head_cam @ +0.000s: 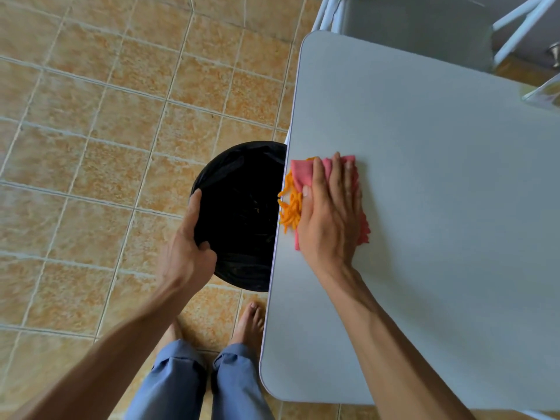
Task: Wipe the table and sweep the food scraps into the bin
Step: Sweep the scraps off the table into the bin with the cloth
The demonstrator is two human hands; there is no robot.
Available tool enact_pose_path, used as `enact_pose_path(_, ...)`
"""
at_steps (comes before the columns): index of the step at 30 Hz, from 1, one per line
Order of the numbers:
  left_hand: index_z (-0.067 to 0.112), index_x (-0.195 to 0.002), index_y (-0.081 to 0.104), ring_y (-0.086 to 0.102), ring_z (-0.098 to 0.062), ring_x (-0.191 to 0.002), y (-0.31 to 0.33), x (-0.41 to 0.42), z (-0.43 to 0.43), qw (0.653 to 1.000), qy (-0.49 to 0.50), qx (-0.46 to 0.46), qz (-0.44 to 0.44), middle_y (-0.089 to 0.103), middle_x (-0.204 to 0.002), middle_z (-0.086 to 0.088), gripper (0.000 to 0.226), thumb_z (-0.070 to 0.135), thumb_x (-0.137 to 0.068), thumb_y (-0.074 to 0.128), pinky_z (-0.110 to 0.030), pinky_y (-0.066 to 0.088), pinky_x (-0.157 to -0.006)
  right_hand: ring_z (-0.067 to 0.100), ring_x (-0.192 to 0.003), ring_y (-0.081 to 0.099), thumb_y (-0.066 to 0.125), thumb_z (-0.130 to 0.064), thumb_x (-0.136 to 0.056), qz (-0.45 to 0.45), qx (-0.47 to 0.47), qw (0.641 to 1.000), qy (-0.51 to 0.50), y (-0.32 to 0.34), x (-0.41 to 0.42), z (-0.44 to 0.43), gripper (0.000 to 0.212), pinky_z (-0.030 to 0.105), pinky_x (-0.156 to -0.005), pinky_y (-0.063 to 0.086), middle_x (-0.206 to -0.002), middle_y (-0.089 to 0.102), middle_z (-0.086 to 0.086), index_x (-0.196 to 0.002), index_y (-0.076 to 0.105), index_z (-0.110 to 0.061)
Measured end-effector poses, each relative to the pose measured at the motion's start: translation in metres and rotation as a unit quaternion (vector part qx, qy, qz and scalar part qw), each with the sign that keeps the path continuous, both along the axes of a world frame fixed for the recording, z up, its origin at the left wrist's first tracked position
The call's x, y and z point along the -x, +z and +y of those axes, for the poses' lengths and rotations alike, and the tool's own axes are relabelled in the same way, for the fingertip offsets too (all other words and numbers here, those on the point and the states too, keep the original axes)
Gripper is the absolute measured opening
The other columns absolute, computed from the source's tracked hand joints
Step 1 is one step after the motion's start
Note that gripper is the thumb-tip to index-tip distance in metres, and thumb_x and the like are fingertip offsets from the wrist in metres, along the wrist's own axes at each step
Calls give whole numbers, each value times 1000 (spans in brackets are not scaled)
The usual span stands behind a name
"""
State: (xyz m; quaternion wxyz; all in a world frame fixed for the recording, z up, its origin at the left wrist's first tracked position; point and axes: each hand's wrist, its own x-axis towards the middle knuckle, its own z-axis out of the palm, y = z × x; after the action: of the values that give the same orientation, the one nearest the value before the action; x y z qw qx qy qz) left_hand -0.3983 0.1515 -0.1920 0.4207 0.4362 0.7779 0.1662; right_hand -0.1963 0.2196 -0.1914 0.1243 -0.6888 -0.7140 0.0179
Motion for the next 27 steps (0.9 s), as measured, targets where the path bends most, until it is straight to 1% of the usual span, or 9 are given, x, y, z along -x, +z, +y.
enact_pose_path(3, 57, -151, 6, 64, -36, -56, -6, -1, -1, 1000, 6, -2, -7, 64, -99, -1, 108, -7, -74, 46, -54, 52, -44, 32, -155, 21, 28, -32, -108, 10, -2, 1000, 1, 0, 22, -11, 52, 49, -125, 23, -164, 31, 13, -154, 40, -12)
enact_pose_path(6, 61, -149, 5, 64, -35, -53, -10, -3, -4, 1000, 15, 4, -12, 70, -86, -8, 108, -6, -74, 46, -53, 53, -44, 31, -155, 20, 32, -29, -108, 25, -2, 1000, 17, -1, 36, -23, 50, 48, -126, 23, -164, 30, 14, -155, 39, -11)
enact_pose_path(9, 59, -149, 7, 64, -35, -52, -11, -2, -6, 1000, 23, 13, -17, 70, -81, -8, 106, -6, -75, 46, -54, 54, -46, 31, -154, 24, 46, -16, -106, 44, -19, 997, 63, -2, 35, -33, 46, 47, -125, 26, -162, 35, 15, -152, 44, -8)
enact_pose_path(12, 58, -150, 8, 64, -34, -51, -9, 0, -7, 999, 25, 13, -16, 70, -79, -7, 105, -6, -76, 46, -53, 53, -46, 32, -151, 33, 46, -7, -105, 60, -37, 996, 58, -1, 18, -40, 43, 47, -123, 31, -158, 40, 18, -148, 48, -5)
enact_pose_path(16, 63, -148, 6, 65, -36, -52, -8, 6, -8, 999, 31, 5, -28, 69, -92, -4, 106, -6, -78, 46, -55, 53, -45, 38, -144, 42, 44, -13, -104, 61, -64, 995, -48, 1, -27, -38, 42, 50, -117, 37, -154, 44, 24, -143, 53, 0)
enact_pose_path(18, 64, -147, 6, 65, -36, -54, -7, 10, -8, 999, 32, 2, -30, 66, -96, -3, 105, -5, -79, 46, -55, 53, -46, 39, -146, 38, 40, -18, -104, 44, -52, 992, -109, 2, -43, -24, 45, 52, -118, 33, -156, 40, 26, -145, 50, -2)
enact_pose_path(21, 67, -145, 5, 67, -34, -55, -6, 15, -8, 999, 34, -4, -37, 66, -105, 2, 104, -4, -81, 46, -53, 55, -47, 36, -152, 28, 32, -30, -105, 37, -23, 986, -158, 2, -47, 10, 52, 49, -122, 24, -162, 31, 23, -150, 45, -7)
enact_pose_path(24, 67, -145, 7, 68, -33, -57, -5, 18, -10, 998, 43, -13, -45, 57, -110, 8, 102, -3, -83, 47, -53, 56, -50, 36, -153, 24, 31, -33, -105, 43, -15, 988, -149, 3, -37, 42, 54, 47, -123, 19, -163, 30, 21, -151, 44, -9)
enact_pose_path(27, 65, -146, 9, 68, -33, -55, -5, 16, -11, 998, 48, -26, -37, 62, -110, -1, 98, -1, -85, 48, -54, 57, -50, 36, -154, 22, 31, -34, -105, 35, -5, 995, -95, 1, -21, 56, 55, 45, -125, 16, -164, 30, 19, -152, 43, -10)
